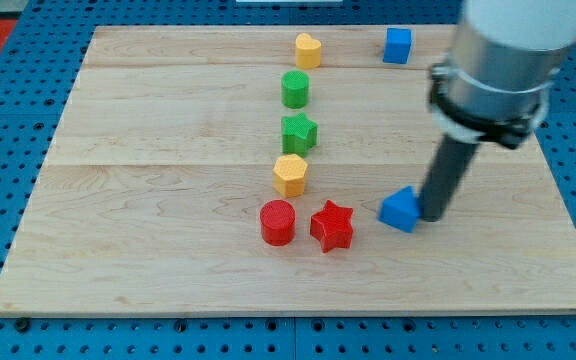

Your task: Move the blue triangle close to the red star

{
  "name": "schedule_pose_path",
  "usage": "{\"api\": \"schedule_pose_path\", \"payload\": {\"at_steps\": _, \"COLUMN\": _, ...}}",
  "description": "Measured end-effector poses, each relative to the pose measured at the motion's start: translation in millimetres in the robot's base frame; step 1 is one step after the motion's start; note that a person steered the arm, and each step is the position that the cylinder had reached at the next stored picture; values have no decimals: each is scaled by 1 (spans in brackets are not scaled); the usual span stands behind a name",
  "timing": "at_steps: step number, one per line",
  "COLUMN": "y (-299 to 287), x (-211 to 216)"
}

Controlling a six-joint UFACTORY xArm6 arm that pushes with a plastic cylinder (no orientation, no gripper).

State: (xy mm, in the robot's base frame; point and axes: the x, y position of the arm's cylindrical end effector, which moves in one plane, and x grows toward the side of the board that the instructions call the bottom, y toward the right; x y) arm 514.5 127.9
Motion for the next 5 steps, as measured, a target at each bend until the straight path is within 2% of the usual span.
{"api": "schedule_pose_path", "payload": {"at_steps": 1, "y": 28, "x": -17}}
{"api": "schedule_pose_path", "payload": {"at_steps": 2, "y": 15, "x": -46}}
{"api": "schedule_pose_path", "payload": {"at_steps": 3, "y": -31, "x": -45}}
{"api": "schedule_pose_path", "payload": {"at_steps": 4, "y": -25, "x": -7}}
{"api": "schedule_pose_path", "payload": {"at_steps": 5, "y": -13, "x": -5}}
